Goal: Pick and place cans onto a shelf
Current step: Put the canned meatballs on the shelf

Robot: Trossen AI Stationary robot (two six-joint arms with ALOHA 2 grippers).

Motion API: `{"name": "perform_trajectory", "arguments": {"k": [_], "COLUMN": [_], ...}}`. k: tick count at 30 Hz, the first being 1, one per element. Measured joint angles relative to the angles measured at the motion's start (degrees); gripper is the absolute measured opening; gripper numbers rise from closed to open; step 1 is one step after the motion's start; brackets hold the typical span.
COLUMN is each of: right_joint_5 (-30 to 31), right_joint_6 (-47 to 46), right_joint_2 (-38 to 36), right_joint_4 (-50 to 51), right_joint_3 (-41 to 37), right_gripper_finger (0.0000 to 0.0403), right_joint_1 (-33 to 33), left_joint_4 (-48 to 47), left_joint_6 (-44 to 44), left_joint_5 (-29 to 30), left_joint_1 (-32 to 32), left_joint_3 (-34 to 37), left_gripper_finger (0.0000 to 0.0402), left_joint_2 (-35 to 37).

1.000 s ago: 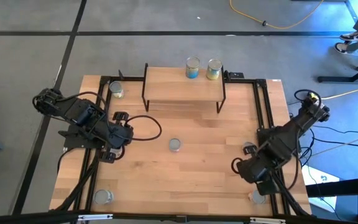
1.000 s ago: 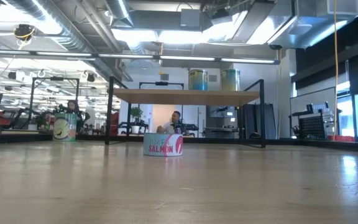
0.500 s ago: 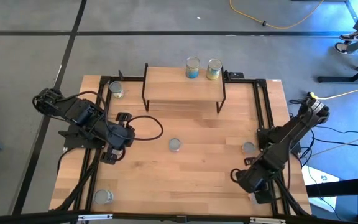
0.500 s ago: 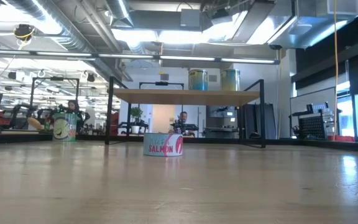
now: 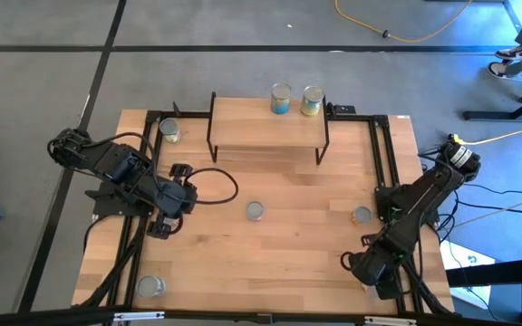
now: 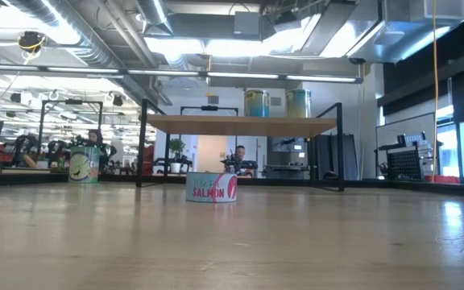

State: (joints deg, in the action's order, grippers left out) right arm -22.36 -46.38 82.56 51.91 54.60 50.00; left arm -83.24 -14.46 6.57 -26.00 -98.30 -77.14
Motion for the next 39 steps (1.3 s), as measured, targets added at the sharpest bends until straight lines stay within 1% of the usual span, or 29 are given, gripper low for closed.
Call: {"name": "perform_trajectory", "arguments": {"k": [2,6,11,19,26,31,39], "right_joint_5": [0.06,0.7,2.39,1.4,1.26,1.25,1.75], "right_joint_6": [-1.35,-1.2,-1.22,-1.66,-1.69,-5.48,-8.79], "right_joint_2": [0.0,-0.02,-0.02,-0.04,-0.04,-0.04,-0.04], "right_joint_4": [-0.5,-2.71,-3.11,-7.82,-7.85,-7.83,-7.55], "right_joint_3": [-0.99,-2.4,-3.25,-6.26,-6.36,-6.36,-6.36], "right_gripper_finger": [0.0074,0.0074,0.0074,0.0074,0.0074,0.0074,0.0074], "right_joint_1": [0.31,0.57,0.53,0.57,0.73,1.26,2.7], "left_joint_4": [0.0,0.0,0.47,0.63,0.66,0.79,2.03], "left_joint_6": [0.0,0.0,0.0,-0.09,-0.13,-0.13,-0.13], "left_joint_5": [0.0,0.0,0.01,0.02,0.02,0.03,0.07], "left_joint_1": [-0.01,0.0,0.0,0.0,0.0,-0.01,0.0], "left_joint_3": [0.0,0.0,0.0,0.0,0.0,0.0,0.0], "left_gripper_finger": [0.0043,0.0043,0.0043,0.0043,0.0043,0.0043,0.0043], "left_joint_2": [0.0,0.0,0.0,0.0,0.0,0.0,0.0]}}
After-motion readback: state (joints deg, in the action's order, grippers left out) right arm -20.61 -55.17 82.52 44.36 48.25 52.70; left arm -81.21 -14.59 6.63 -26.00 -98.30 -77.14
